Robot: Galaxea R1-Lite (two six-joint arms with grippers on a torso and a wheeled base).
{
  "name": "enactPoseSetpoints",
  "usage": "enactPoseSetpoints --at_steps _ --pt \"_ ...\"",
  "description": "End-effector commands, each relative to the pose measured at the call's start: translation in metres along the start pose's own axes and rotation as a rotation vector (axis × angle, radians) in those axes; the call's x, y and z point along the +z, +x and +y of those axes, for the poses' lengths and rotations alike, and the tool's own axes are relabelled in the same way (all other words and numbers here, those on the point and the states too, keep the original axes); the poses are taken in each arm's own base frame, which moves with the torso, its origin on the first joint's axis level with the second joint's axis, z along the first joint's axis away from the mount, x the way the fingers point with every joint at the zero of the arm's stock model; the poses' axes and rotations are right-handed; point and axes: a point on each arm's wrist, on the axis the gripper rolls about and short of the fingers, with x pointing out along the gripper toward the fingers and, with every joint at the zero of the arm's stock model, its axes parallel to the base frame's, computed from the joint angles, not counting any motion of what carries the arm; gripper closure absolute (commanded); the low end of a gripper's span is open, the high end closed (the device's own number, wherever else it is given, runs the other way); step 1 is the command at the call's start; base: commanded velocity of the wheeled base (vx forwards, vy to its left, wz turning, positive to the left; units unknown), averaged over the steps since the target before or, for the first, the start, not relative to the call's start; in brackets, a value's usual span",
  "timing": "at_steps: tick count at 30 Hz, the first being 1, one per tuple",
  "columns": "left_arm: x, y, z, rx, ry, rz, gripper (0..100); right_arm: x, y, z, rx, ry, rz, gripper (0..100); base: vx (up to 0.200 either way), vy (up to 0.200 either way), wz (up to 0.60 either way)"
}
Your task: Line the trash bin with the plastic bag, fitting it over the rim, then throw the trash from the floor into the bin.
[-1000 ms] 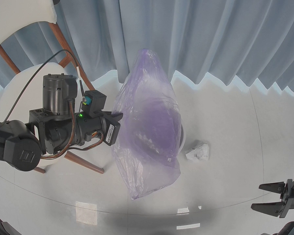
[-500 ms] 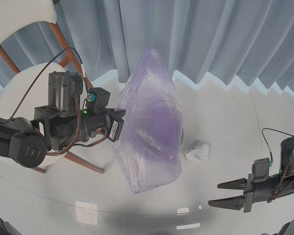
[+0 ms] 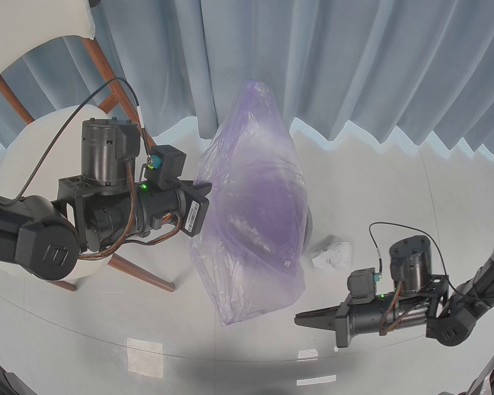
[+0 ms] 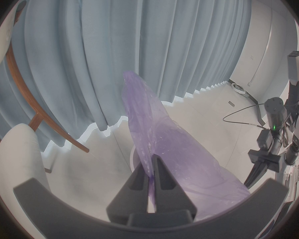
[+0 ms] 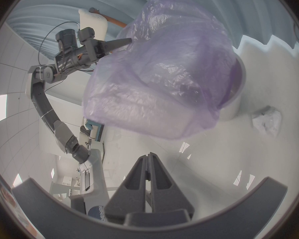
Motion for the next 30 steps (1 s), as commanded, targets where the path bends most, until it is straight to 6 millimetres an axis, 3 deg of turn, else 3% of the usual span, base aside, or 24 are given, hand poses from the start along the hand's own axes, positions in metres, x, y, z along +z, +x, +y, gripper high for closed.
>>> enactPoseSetpoints --at_steps 1,6,13,20,30 --pt "0.000 0.000 0.000 0.000 0.001 0.000 100 0.008 0.041 -0.017 0.007 -0.003 0.012 100 0.000 0.000 0.00" --pt "0.000 -0.001 0.000 0.000 0.001 0.000 100 0.057 0.075 -0.032 -0.043 -0.072 -0.144 100 0.000 0.000 0.00" --pt "0.000 -0.001 -0.006 -0.015 0.006 0.001 100 0.086 0.095 -0.038 -0.033 -0.120 -0.232 100 0.000 0.000 0.00" --pt "0.000 0.002 -0.017 -0.051 0.016 0.004 100 0.121 0.128 -0.050 -0.071 -0.167 -0.356 100 0.000 0.000 0.00" --pt "-0.008 0.012 -0.020 -0.059 0.019 0.036 100 0.132 0.178 -0.076 -0.139 -0.191 -0.442 100 0.000 0.000 0.00"
